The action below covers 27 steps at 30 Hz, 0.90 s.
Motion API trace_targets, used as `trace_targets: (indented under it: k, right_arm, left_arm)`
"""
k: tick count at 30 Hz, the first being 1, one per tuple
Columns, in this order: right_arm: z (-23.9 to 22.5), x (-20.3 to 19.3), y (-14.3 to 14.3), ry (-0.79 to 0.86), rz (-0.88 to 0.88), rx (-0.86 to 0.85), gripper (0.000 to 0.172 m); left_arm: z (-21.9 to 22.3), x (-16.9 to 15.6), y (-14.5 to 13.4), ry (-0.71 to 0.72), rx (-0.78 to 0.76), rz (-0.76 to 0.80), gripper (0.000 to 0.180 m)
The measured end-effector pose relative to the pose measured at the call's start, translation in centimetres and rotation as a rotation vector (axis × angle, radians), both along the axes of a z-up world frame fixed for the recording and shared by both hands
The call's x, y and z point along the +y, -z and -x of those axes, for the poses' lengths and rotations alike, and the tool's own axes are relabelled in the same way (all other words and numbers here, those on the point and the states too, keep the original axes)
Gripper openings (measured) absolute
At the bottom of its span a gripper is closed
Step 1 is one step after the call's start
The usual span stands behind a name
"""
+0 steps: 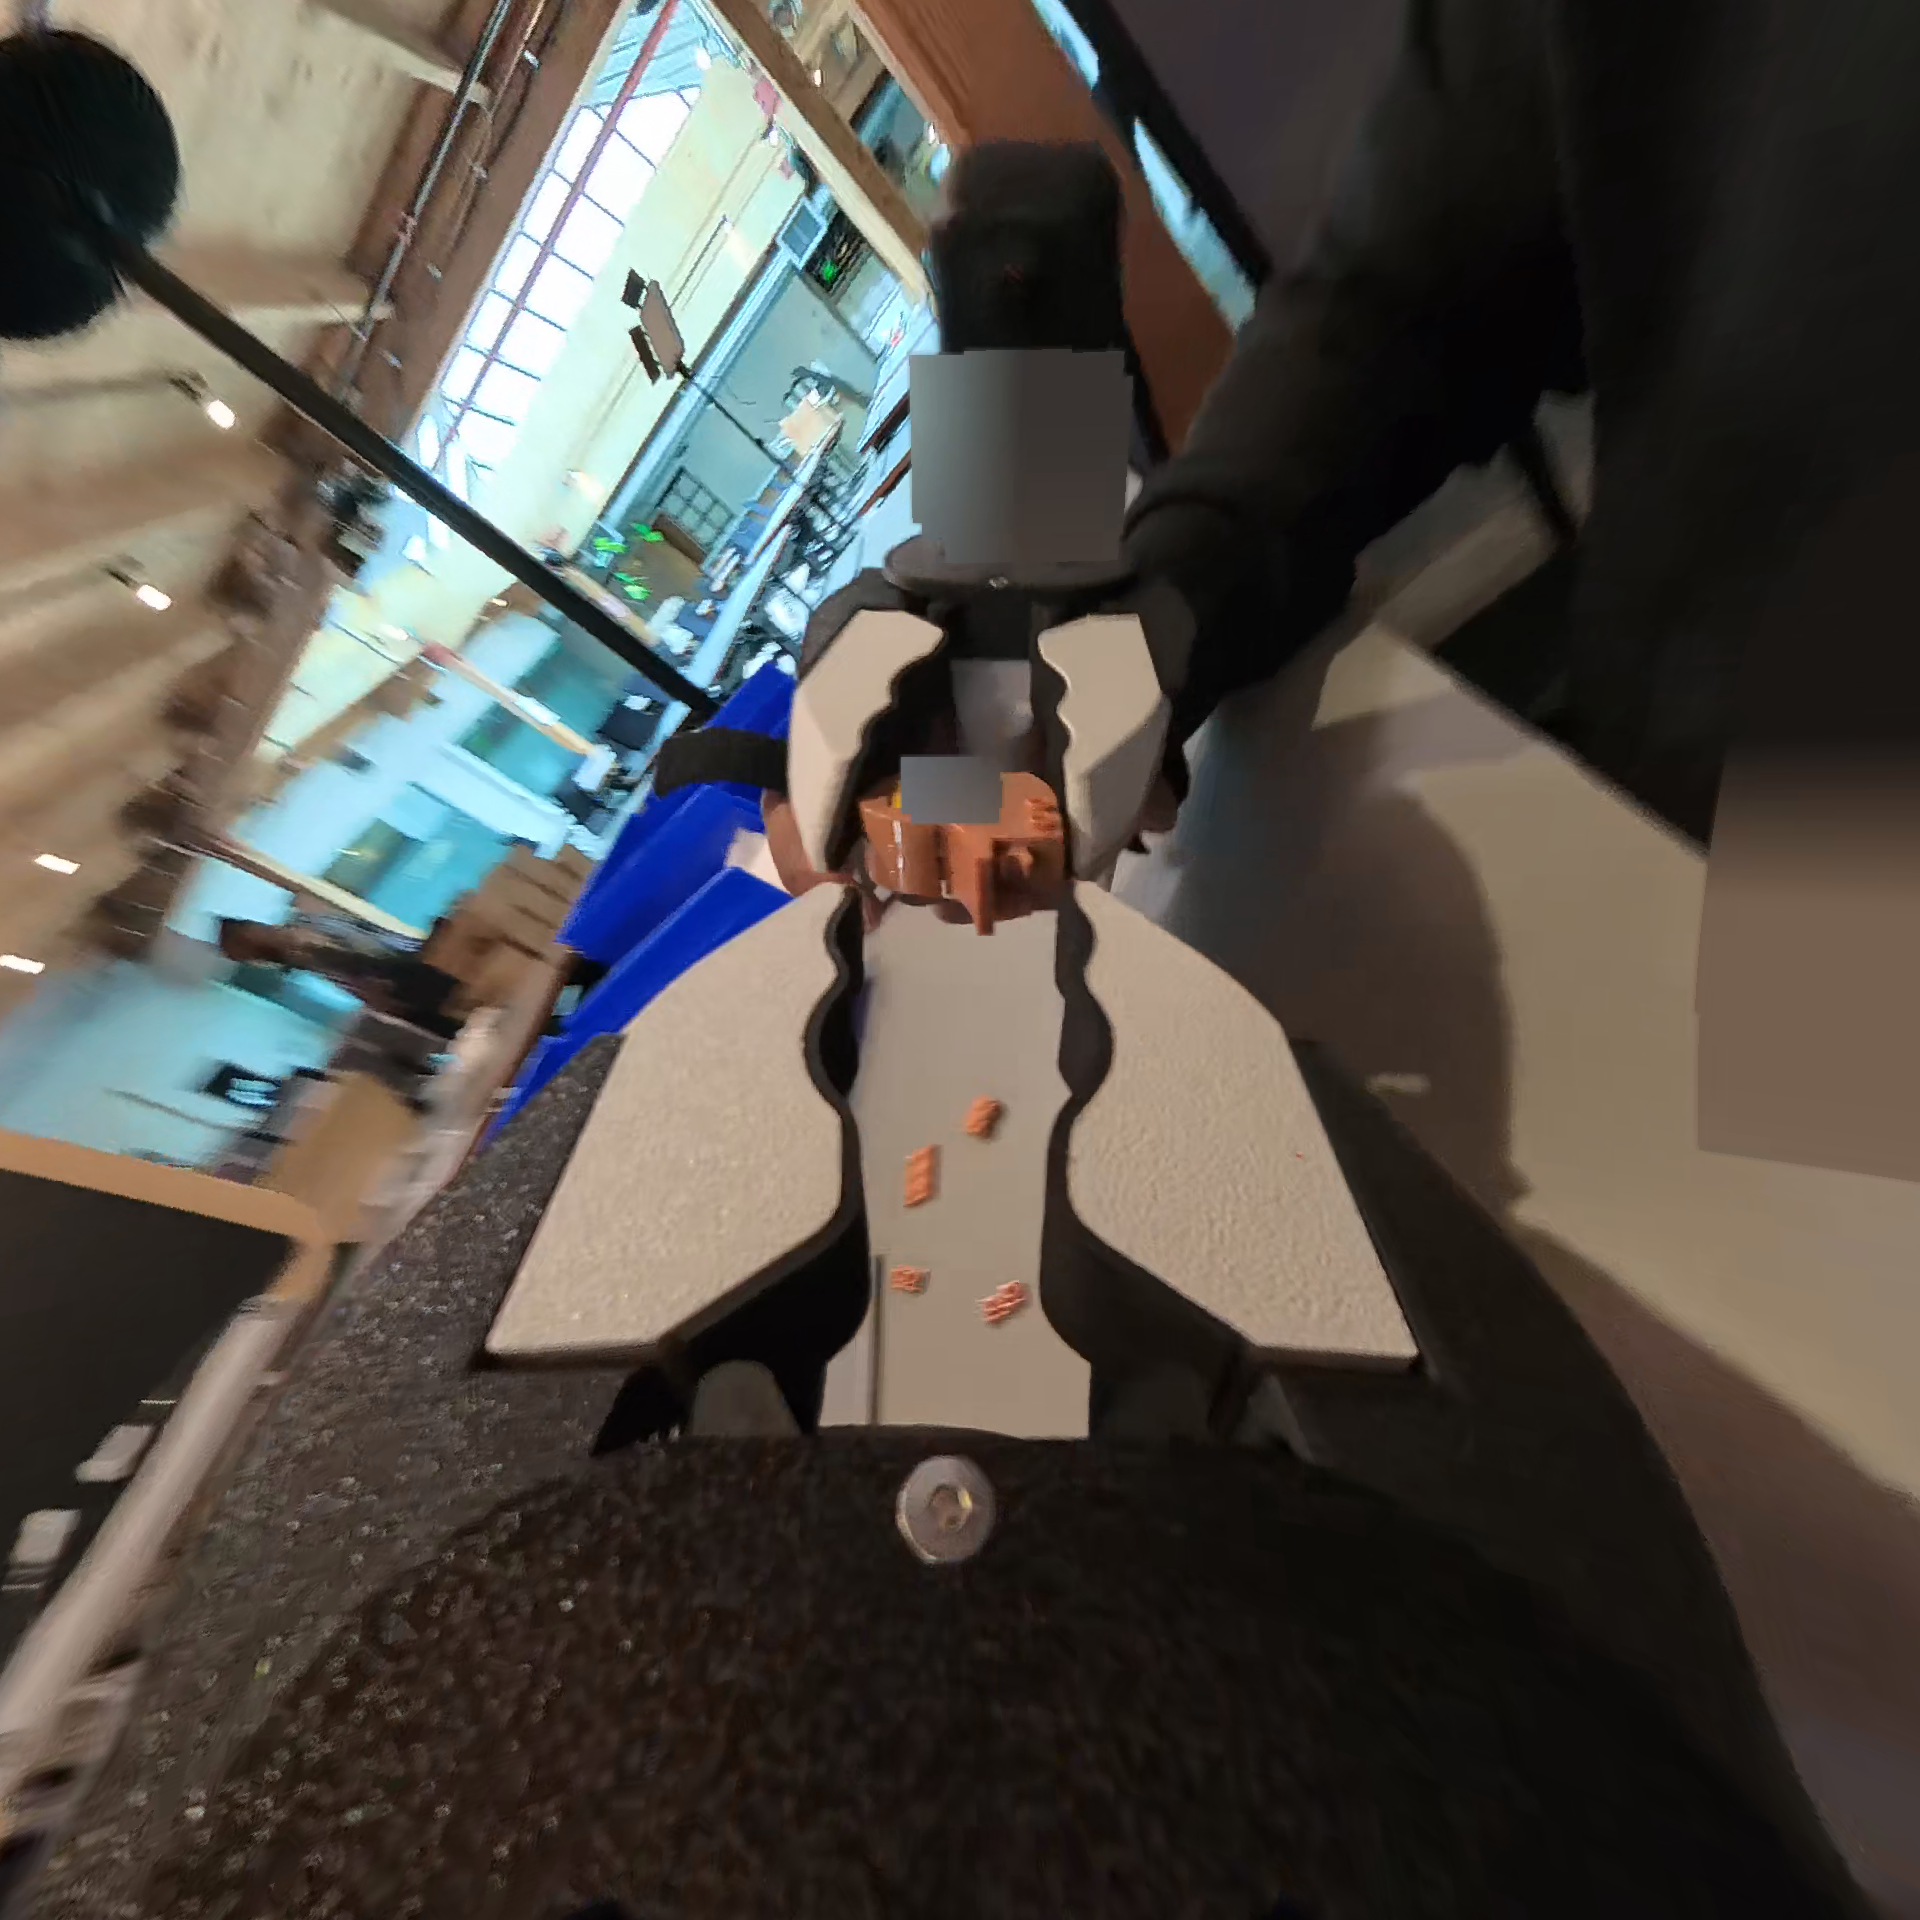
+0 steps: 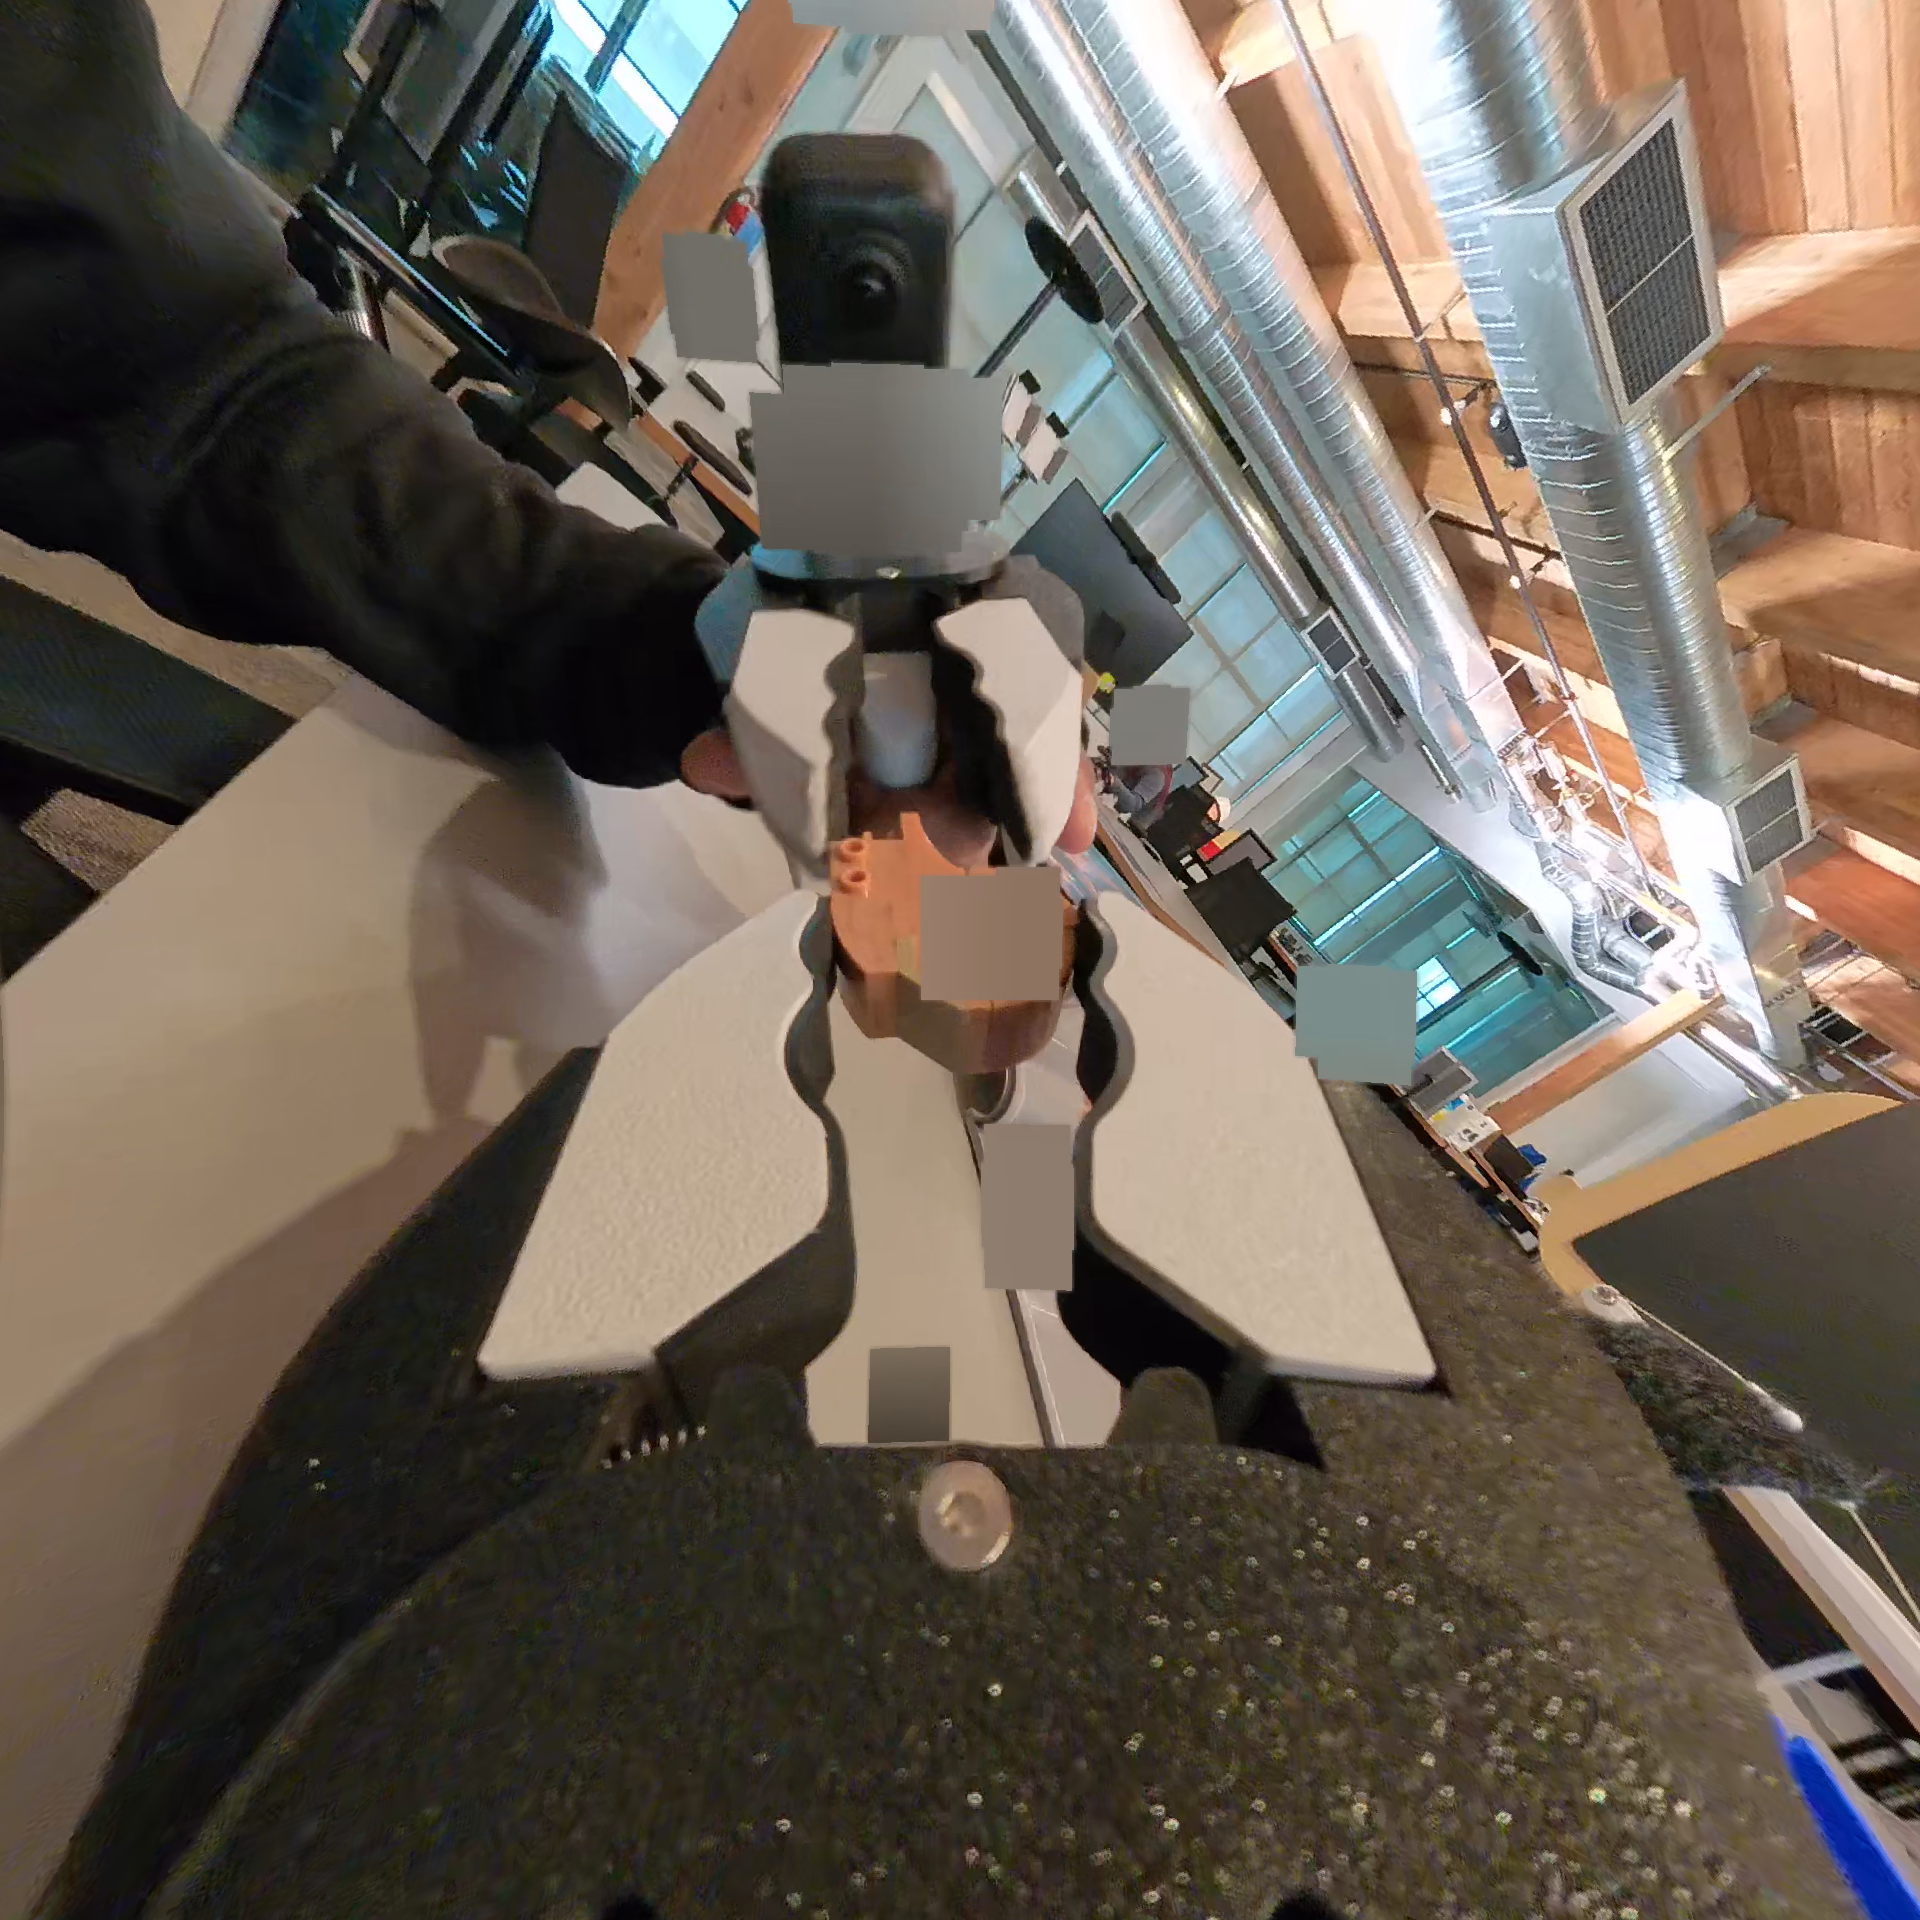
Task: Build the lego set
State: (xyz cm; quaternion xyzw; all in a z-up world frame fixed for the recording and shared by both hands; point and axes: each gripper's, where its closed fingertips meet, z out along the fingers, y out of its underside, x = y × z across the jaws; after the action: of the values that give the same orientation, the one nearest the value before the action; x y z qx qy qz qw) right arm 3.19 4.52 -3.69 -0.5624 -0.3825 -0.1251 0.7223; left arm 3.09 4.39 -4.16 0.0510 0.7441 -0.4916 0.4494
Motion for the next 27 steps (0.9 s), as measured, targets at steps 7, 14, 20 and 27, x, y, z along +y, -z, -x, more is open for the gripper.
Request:
trace_targets:
  k: [7, 14, 20, 27]
  right_arm:
    - [0.8, -0.3, -0.1, -0.034, -0.001, 0.002, 0.044]
    - [0.9, -0.2, -0.1, -0.033, 0.002, 0.002, 0.044]
    - [1.0, 0.0, 0.4, -0.033, 0.031, 0.009, 0.045]
    - [0.7, 0.2, 0.6, -0.010, 0.034, -0.011, 0.045]
  left_arm:
    - [-0.4, -1.1, 0.5, -0.048, -0.146, -0.101, 0.041]
    - [-0.4, -1.2, 0.5, -0.054, -0.186, -0.105, 0.041]
    - [-0.2, -1.1, 1.2, -0.007, -0.097, -0.072, 0.039]
    - [0.5, -1.1, 1.3, 0.059, -0.004, -0.017, 0.037]
